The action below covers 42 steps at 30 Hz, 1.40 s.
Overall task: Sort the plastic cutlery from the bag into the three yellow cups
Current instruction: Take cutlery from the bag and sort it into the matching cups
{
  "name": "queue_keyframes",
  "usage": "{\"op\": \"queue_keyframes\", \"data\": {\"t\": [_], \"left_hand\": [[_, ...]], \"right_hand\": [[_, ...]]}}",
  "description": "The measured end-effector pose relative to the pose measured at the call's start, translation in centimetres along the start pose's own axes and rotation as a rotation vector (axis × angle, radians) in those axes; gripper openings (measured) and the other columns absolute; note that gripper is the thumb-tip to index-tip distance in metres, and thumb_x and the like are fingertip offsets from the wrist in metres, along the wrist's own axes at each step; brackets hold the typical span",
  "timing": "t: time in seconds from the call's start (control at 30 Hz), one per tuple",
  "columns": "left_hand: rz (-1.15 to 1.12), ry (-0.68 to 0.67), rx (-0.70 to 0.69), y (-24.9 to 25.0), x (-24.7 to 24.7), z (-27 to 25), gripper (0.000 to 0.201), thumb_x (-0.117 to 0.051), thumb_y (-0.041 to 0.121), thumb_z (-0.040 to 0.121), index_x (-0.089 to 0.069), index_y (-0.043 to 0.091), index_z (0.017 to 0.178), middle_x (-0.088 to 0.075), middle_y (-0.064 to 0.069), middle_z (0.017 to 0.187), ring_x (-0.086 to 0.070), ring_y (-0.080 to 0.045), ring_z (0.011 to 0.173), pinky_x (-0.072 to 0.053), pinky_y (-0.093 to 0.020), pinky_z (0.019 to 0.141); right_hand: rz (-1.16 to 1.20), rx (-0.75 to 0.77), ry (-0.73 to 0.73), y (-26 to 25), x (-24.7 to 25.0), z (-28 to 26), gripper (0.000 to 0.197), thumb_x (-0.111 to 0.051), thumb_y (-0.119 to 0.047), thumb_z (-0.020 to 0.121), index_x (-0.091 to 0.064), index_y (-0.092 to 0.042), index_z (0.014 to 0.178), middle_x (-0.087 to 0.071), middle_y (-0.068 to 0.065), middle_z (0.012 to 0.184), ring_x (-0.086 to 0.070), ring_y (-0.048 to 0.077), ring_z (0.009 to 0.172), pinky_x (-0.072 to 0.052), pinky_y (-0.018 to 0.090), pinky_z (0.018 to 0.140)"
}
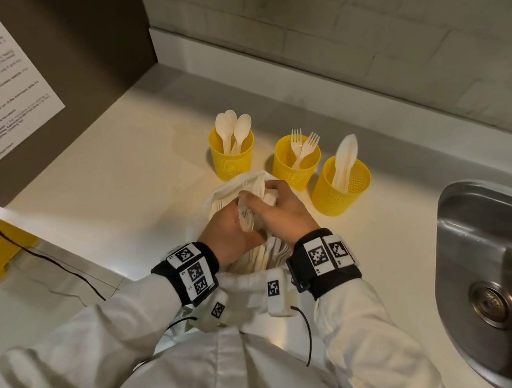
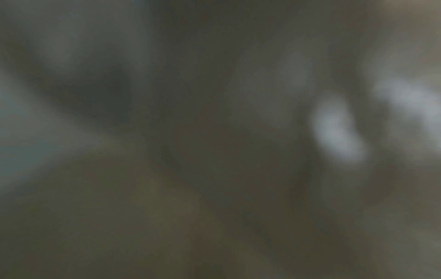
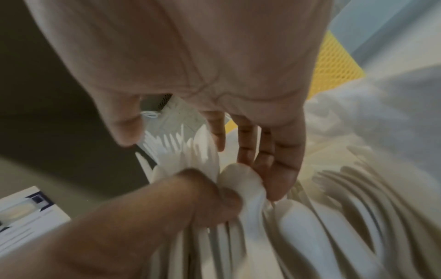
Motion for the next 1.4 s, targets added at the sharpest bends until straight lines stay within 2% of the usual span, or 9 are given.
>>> {"op": "queue_keyframes", "data": {"t": [0.2, 0.37, 0.47, 0.57, 0.7, 0.87, 0.97, 1.1, 1.4], "left_hand": [[0.078, -0.006, -0.039, 1.0, -0.2, -0.5, 0.068, -0.085, 0.023, 0.079, -0.047, 0.023, 0.136, -0.068, 0.005, 0.115, -0.064, -0.014, 0.104, -0.046, -0.025, 0.085], [0.076, -0.039, -0.006, 0.4, -0.4, -0.9, 0.086, -0.089, 0.024, 0.075, -0.037, 0.018, 0.143, -0.064, 0.003, 0.119, -0.062, -0.017, 0.108, -0.045, -0.028, 0.086], [0.015, -0.029, 0.007, -0.1, 0.1, -0.8, 0.074, -0.086, 0.019, 0.078, -0.044, 0.028, 0.138, -0.066, 0.007, 0.119, -0.064, -0.017, 0.110, -0.050, -0.036, 0.093], [-0.089, -0.016, 0.001, 0.1, 0.8, -0.9, 0.062, -0.082, 0.004, 0.077, -0.053, 0.035, 0.122, -0.072, 0.007, 0.112, -0.068, -0.012, 0.102, -0.053, -0.032, 0.088], [-0.252, 0.049, 0.006, 0.5, 2.8, -0.5, 0.056, -0.078, -0.003, 0.074, -0.060, 0.021, 0.121, -0.077, -0.005, 0.102, -0.074, -0.023, 0.097, -0.060, -0.039, 0.086], [-0.432, 0.101, -0.017, 2.6, 4.3, 0.0, 0.056, -0.079, -0.003, 0.077, -0.061, 0.017, 0.126, -0.077, -0.008, 0.111, -0.074, -0.027, 0.106, -0.054, -0.055, 0.101], [-0.492, 0.085, -0.059, 4.8, 3.9, 0.2, 0.056, -0.080, -0.001, 0.075, -0.062, 0.018, 0.124, -0.077, -0.008, 0.109, -0.074, -0.029, 0.103, -0.056, -0.056, 0.098], [-0.519, 0.069, -0.109, 6.7, 3.3, -0.1, 0.069, -0.086, 0.015, 0.068, -0.060, 0.019, 0.132, -0.076, -0.005, 0.114, -0.072, -0.027, 0.109, -0.055, -0.053, 0.100], [-0.444, -0.026, -0.122, 6.5, 3.0, -1.3, 0.055, -0.087, 0.026, 0.067, -0.072, 0.002, 0.115, -0.079, -0.012, 0.103, -0.075, -0.027, 0.101, -0.059, -0.047, 0.097]], "right_hand": [[0.238, -0.083, 0.025, 0.7, -1.3, 0.4, 0.061, -0.073, -0.032, 0.065, -0.054, -0.028, 0.123, -0.071, 0.009, 0.109, -0.071, 0.030, 0.097, -0.061, 0.052, 0.084], [0.447, -0.146, 0.023, 1.1, -1.3, 0.2, 0.054, -0.068, -0.013, 0.068, -0.058, -0.020, 0.120, -0.067, 0.018, 0.100, -0.066, 0.032, 0.081, -0.049, 0.037, 0.062], [0.466, -0.120, -0.020, 1.1, -1.3, 0.0, 0.044, -0.071, -0.012, 0.079, -0.058, -0.021, 0.120, -0.069, 0.016, 0.114, -0.070, 0.034, 0.093, -0.056, 0.039, 0.064], [0.395, -0.084, -0.046, 1.2, -0.9, -0.6, 0.055, -0.073, -0.029, 0.070, -0.058, -0.023, 0.123, -0.068, 0.013, 0.119, -0.071, 0.036, 0.101, -0.063, 0.054, 0.079], [0.390, -0.048, -0.097, 3.0, -0.4, -1.3, 0.051, -0.078, -0.027, 0.074, -0.062, -0.010, 0.119, -0.072, 0.028, 0.111, -0.071, 0.043, 0.100, -0.053, 0.057, 0.099], [0.068, 0.056, -0.243, 4.0, -2.7, -1.7, 0.081, -0.084, -0.058, 0.061, -0.060, -0.026, 0.131, -0.074, -0.005, 0.109, -0.070, 0.014, 0.102, -0.054, 0.038, 0.100], [-0.012, 0.150, -0.315, 2.1, -4.0, -2.3, 0.063, -0.086, -0.045, 0.075, -0.063, -0.023, 0.129, -0.073, -0.005, 0.114, -0.069, 0.011, 0.105, -0.054, 0.031, 0.098], [0.167, 0.142, -0.335, 0.3, -4.2, -3.2, 0.009, -0.071, 0.004, 0.085, -0.069, 0.003, 0.094, -0.070, 0.019, 0.079, -0.067, 0.023, 0.065, -0.058, 0.032, 0.064], [0.411, 0.046, -0.258, 0.9, -3.4, -2.7, 0.037, -0.072, 0.004, 0.086, -0.062, -0.004, 0.120, -0.048, 0.016, 0.076, -0.040, 0.015, 0.048, -0.037, 0.025, 0.047]]}}
Point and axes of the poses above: each hand's wrist, its own z-axis towards the middle knuckle, its own x-axis out of the back of the hand, y = z × x, the point moved 6 cm from there along z, towards the middle knuckle
